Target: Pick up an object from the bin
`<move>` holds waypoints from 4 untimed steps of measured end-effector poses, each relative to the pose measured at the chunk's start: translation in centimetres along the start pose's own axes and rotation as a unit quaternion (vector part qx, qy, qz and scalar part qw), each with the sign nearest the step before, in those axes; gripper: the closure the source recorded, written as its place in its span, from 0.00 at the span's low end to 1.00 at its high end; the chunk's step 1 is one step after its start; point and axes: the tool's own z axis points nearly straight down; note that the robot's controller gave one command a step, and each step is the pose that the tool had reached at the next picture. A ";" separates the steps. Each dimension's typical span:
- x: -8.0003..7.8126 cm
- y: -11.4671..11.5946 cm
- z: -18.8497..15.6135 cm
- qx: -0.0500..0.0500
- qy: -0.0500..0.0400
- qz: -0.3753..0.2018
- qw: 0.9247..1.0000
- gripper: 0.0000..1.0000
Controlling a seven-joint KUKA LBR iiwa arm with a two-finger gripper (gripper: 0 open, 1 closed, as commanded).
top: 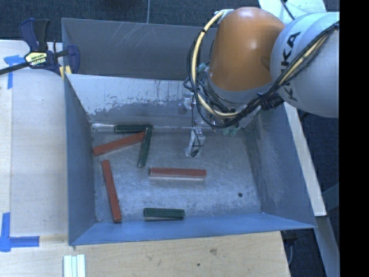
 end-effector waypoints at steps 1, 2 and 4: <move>0.2 -1.8 15.6 0.000 0.004 -0.104 0.995 0.00; 3.0 1.3 15.3 -0.001 0.002 -0.083 0.997 0.00; 2.4 -2.6 -1.7 0.001 -0.004 -0.192 0.981 1.00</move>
Offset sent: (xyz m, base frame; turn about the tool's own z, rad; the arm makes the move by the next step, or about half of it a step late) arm -0.0001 -0.0172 -0.1531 -0.2092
